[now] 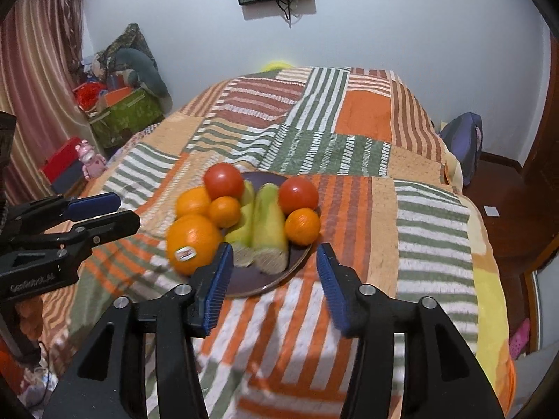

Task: Organize fruits
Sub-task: 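Grasp a dark red grape with the left gripper while the right gripper grasps another grape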

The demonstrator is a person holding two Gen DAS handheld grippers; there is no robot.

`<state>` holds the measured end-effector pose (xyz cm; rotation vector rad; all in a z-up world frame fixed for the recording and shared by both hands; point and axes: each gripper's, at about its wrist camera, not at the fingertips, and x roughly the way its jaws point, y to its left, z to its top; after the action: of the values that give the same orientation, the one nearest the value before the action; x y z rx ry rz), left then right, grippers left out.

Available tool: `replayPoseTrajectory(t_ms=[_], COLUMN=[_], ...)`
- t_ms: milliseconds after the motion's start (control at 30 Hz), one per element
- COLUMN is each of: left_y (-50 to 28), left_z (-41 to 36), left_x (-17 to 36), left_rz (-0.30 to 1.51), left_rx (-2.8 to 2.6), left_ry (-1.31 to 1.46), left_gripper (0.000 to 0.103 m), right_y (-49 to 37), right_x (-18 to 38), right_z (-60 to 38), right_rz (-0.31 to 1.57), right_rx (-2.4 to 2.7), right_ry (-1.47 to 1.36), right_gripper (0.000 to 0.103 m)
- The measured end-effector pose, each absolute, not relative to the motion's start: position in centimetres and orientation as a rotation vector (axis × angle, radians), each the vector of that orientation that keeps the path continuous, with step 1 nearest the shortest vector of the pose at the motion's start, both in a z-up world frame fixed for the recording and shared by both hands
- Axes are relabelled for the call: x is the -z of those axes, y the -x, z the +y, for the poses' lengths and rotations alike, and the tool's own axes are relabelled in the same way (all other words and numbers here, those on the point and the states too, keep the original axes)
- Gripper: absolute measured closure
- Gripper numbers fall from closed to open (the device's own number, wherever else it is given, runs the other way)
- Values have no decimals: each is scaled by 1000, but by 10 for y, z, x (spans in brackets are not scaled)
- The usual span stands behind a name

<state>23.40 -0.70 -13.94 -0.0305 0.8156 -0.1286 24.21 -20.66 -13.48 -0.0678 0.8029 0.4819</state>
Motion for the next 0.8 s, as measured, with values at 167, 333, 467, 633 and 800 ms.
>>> replayPoseTrajectory(t_ms=[167,333,467,633,800], left_y=[-207,-184,-170,-164,-164], left_z=[2,10,16,20,21], left_x=[137,140,152,177,198], left_rz=[826,837,867,931,976], left_rx=[120,103,92,92,91], left_ry=[31,14,16,20,28], left_gripper=[50,43,39,37,37], right_y=[-216,-196,-188,-178,-178], right_x=[138,148,161,182,200], right_z=[-201,-194,-187,-176,-164], right_rz=[812,835,871,917,965], right_rx=[-495,-502,-515,-513,-536], right_ry=[63,66,67,97,119], right_gripper=[53,53,52,53,53])
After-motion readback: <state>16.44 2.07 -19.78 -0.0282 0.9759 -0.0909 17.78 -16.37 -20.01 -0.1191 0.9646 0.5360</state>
